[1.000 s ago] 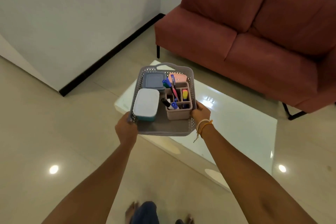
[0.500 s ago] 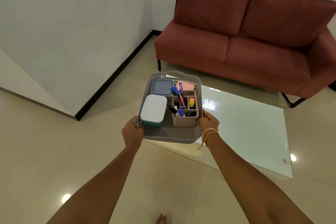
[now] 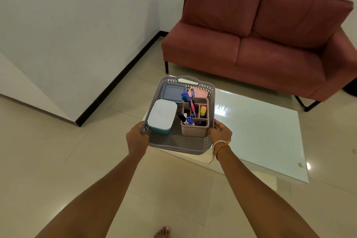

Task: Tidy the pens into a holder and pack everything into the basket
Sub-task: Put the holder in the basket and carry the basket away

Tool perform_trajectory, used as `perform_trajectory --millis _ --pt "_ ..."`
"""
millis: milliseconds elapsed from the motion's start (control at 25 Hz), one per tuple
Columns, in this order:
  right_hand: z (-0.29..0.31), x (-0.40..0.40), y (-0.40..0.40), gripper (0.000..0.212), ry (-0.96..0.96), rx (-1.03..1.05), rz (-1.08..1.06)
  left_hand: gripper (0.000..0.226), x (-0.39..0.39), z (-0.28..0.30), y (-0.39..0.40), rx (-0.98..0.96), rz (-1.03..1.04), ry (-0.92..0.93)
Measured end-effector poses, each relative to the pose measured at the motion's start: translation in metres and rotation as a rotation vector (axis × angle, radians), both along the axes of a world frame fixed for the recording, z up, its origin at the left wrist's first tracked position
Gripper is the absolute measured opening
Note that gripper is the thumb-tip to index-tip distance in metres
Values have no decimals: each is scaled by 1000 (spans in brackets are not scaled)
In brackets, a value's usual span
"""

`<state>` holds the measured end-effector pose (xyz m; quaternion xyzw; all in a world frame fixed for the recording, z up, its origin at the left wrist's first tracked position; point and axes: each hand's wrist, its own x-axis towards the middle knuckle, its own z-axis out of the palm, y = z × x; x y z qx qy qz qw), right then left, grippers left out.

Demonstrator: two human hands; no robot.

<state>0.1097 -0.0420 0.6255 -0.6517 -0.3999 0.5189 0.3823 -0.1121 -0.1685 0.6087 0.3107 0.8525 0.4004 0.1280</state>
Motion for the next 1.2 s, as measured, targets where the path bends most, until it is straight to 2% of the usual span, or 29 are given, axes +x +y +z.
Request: perform_trajectory --millis 200,400,560,720,840,960,1200 --pt "-55 -9 -3 43 -3 31 -21 34 -12 -60 3 2 -30 18" --pt "-201 -22 -9 44 52 46 20 37 -21 -204 -14 45 -16 49" --pt "-317 -39 -21 46 114 52 45 28 -24 -315 -40 93 59 27" --pt "-401 -46 -36 47 193 107 70 26 -31 -395 -58 169 40 111" --pt "-429 -47 -45 45 229 177 111 20 -36 -441 -74 234 66 105" --pt "-438 -42 -56 43 245 226 144 13 -32 -461 -95 280 70 93" --pt "-434 -33 -86 43 221 200 133 20 -32 -432 -131 317 33 163"
